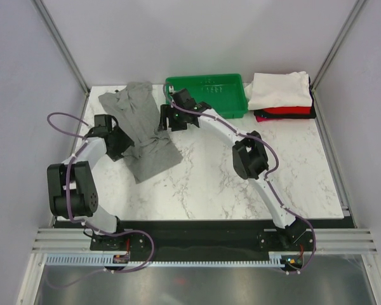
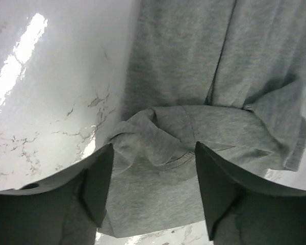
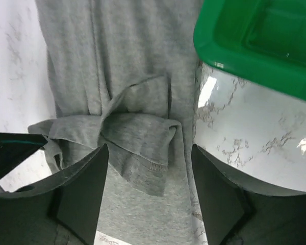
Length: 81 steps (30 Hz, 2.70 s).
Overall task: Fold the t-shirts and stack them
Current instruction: Fold the tshirt
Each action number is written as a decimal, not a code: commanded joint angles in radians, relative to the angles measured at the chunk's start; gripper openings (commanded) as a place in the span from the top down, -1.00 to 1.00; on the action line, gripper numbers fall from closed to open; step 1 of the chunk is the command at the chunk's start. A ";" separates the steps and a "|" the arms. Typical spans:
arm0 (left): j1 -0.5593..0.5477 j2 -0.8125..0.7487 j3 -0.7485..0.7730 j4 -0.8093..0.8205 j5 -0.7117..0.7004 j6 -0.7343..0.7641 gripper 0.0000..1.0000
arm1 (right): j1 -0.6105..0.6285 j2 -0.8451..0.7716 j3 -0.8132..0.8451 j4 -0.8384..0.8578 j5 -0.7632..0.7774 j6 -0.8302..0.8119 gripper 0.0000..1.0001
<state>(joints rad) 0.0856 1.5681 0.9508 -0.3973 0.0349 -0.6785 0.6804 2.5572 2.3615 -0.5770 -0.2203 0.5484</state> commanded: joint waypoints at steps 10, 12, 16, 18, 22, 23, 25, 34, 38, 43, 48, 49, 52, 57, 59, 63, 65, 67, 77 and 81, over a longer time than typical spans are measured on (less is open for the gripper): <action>-0.104 -0.186 0.094 -0.037 0.037 0.111 -0.37 | -0.041 -0.386 -0.410 0.234 0.001 0.002 -0.47; -0.138 -0.232 0.059 -0.041 -0.027 0.090 -0.34 | -0.010 -0.458 -0.545 0.303 0.028 0.016 -0.45; -0.101 -0.296 -0.052 -0.060 -0.179 0.036 -0.34 | 0.062 -0.558 -0.773 0.345 0.073 0.013 -0.45; -0.010 -0.286 -0.076 -0.055 -0.101 0.016 -0.29 | 0.093 -0.557 -0.801 0.350 0.067 0.022 -0.44; -0.072 -0.290 -0.086 0.011 -0.040 0.068 0.00 | 0.122 -0.549 -0.875 0.400 0.064 0.048 -0.34; -0.114 -0.289 -0.080 0.037 -0.049 0.088 0.01 | 0.123 -0.549 -0.884 0.410 0.061 0.053 -0.31; -0.194 -0.248 -0.054 0.048 -0.069 0.099 0.04 | 0.126 -0.542 -0.904 0.446 0.056 0.070 -0.23; -0.329 -0.043 0.020 0.097 -0.052 0.076 0.17 | 0.127 -0.511 -0.950 0.600 -0.005 0.107 -0.19; -0.346 0.035 0.049 0.113 -0.075 0.079 0.20 | 0.128 -0.470 -0.961 0.666 -0.028 0.131 -0.18; -0.346 0.125 0.109 0.106 -0.128 0.105 0.21 | 0.127 -0.388 -0.956 0.680 -0.033 0.136 -0.15; -0.333 0.194 0.242 0.037 -0.207 0.157 0.21 | 0.127 -0.359 -0.982 0.684 -0.019 0.120 -0.14; -0.330 0.204 0.264 0.029 -0.216 0.168 0.21 | 0.125 -0.356 -0.987 0.686 -0.017 0.120 -0.14; -0.313 0.260 0.392 -0.021 -0.251 0.212 0.19 | 0.125 -0.347 -1.004 0.698 -0.019 0.123 -0.13; -0.239 0.497 0.656 -0.135 -0.337 0.309 0.17 | 0.125 -0.345 -1.027 0.724 -0.040 0.147 -0.12; -0.175 0.559 0.811 -0.257 -0.308 0.288 0.19 | 0.125 -0.354 -1.045 0.741 -0.045 0.148 -0.12; -0.174 0.463 0.772 -0.262 -0.299 0.266 0.10 | 0.125 -0.359 -1.055 0.759 -0.048 0.140 -0.12; -0.205 0.316 0.700 -0.217 -0.325 0.269 0.07 | 0.126 -0.351 -1.048 0.764 -0.050 0.140 -0.12; -0.244 0.179 0.573 -0.187 -0.326 0.255 0.07 | 0.123 -0.341 -1.039 0.766 -0.053 0.140 -0.12; -0.284 0.082 0.194 -0.064 -0.179 0.186 0.10 | 0.114 -0.347 -1.067 0.783 -0.056 0.134 -0.12; -0.284 0.168 0.206 -0.044 -0.184 0.188 0.13 | 0.113 -0.338 -1.087 0.801 -0.067 0.140 -0.12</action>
<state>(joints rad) -0.2001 1.6798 1.1477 -0.4858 -0.1658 -0.4664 0.7952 2.1712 1.3216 0.2832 -0.2955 0.7044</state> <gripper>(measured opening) 0.446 0.559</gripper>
